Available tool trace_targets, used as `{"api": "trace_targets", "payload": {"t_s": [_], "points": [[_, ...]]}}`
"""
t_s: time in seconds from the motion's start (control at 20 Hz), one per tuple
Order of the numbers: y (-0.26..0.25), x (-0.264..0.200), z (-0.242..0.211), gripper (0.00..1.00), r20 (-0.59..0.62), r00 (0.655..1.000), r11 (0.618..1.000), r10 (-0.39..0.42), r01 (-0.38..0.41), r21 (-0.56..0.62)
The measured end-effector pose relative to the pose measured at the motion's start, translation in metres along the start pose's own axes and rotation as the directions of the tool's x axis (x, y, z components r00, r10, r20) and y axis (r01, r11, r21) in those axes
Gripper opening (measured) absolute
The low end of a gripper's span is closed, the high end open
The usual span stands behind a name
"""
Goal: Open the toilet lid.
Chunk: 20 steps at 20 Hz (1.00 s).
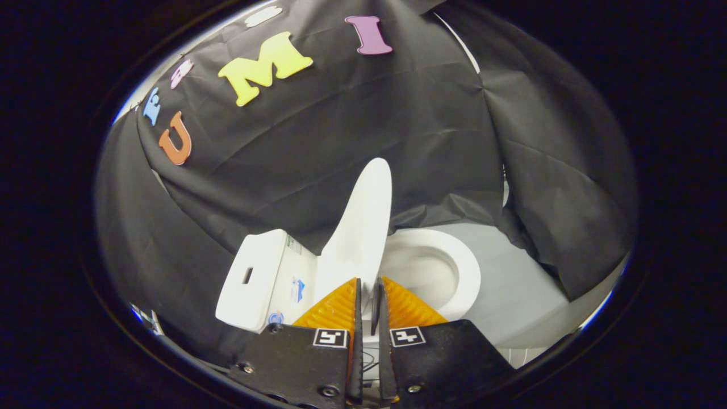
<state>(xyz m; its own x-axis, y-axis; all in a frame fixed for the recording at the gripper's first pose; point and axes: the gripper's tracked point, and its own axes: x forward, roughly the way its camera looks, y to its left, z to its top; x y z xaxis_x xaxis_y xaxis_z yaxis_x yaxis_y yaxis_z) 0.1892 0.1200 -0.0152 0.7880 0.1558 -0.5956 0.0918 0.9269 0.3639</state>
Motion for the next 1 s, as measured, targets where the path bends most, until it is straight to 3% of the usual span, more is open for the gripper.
{"api": "trace_targets", "payload": {"t_s": [0.3, 1.0], "points": [[0.032, -0.007, 0.005, 0.14, 0.032, 0.999, 0.998, -0.016, 0.017, -0.055], [0.131, -0.018, 0.003, 0.15, 0.047, 0.997, 0.982, 0.065, -0.055, -0.183]]}}
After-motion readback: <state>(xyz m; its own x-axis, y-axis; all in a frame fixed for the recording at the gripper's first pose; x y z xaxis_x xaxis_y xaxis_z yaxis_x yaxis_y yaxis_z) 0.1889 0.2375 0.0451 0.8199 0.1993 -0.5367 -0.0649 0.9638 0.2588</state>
